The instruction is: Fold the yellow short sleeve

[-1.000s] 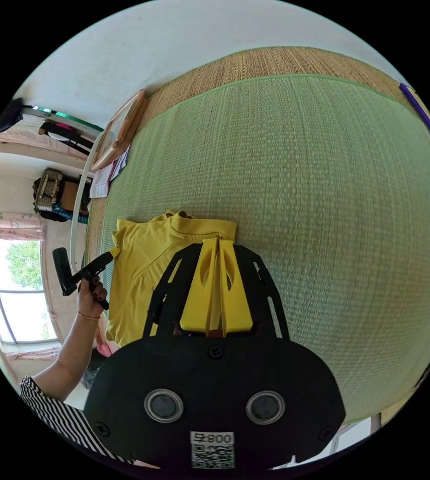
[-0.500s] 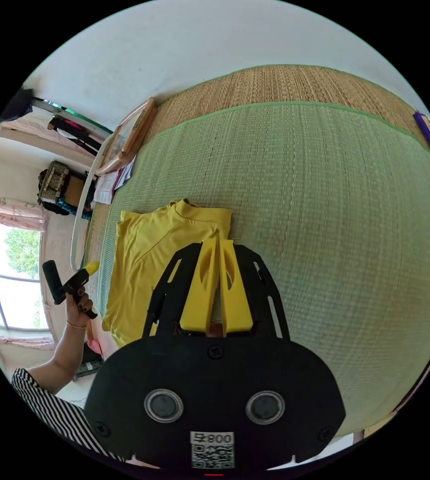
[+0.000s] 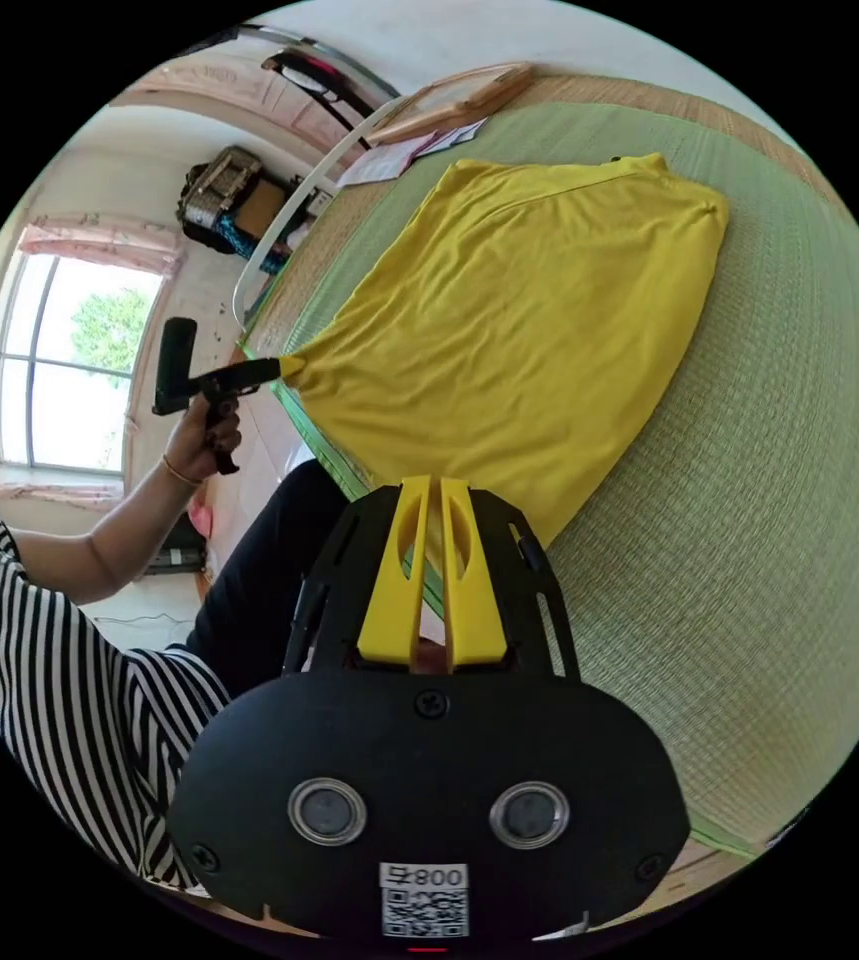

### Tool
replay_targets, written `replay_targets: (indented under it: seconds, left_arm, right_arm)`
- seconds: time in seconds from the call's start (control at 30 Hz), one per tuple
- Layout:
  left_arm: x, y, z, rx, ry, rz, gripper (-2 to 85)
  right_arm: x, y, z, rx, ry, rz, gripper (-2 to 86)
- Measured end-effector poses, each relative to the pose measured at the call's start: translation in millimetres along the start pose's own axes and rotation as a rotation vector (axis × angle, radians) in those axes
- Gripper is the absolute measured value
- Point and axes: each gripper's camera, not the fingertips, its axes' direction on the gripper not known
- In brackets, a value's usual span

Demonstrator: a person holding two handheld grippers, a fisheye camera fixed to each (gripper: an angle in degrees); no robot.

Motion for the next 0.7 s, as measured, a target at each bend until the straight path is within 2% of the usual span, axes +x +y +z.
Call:
replay_targets:
  seconds: [0.13,0.27,0.4,0.53,0.7]
  left_arm:
    - [3,-10,-23,0.054,0.032,-0.01,1.8]
    - [-10,-16,-20,-0.045,-0.009,-0.079,2.0]
    - [-8,-14,-36,0.002,0.019,-0.091,2.8]
    - [8,-26,-59,0.088,0.026,-0.035,4.8]
    - [26,-67,-46,0.047,0.01,0.032,6.0]
  right_arm:
    - [-11,5,16,-0.064,0.078,-0.039,0.6]
    - [-15,11,23,-0.08,0.096,-0.059,0.2]
    - [-21,15,27,-0.08,0.106,-0.062,0.1]
    - [-25,15,33,-0.07,0.1,-0.056,0.1]
    - [-40,16,41,-0.071,0.134,-0.085,0.1]
